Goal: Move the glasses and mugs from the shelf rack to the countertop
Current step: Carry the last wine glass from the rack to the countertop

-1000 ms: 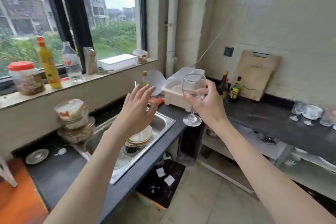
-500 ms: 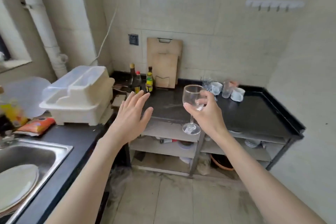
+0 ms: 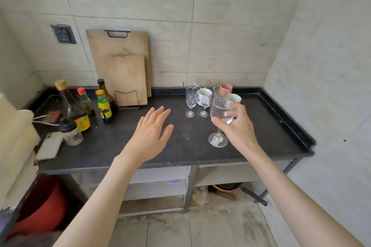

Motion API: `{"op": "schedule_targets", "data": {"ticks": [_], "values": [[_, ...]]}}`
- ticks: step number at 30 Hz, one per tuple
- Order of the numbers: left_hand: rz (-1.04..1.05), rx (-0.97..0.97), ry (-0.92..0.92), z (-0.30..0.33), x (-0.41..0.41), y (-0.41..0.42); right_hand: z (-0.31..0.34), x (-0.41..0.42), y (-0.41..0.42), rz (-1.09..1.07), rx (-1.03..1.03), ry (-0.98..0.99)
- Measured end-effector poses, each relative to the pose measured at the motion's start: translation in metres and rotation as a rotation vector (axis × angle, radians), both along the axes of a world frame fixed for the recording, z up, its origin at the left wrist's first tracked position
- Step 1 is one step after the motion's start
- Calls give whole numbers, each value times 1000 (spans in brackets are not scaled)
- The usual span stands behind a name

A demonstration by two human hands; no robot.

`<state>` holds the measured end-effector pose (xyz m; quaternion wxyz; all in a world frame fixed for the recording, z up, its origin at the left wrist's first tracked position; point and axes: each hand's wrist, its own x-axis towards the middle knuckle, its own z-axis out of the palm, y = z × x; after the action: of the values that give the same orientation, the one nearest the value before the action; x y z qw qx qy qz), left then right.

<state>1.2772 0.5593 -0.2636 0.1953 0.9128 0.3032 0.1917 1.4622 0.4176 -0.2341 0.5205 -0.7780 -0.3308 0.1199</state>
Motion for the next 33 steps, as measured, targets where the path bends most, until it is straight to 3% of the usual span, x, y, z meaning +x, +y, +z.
{"op": "schedule_targets", "data": {"ticks": [16,33], "values": [[58,-209,173,-103,251,132,-102,258,133,81,-227,80],[157,-463,466,-267,294,176,-220,337,236,73,-369,211]]}}
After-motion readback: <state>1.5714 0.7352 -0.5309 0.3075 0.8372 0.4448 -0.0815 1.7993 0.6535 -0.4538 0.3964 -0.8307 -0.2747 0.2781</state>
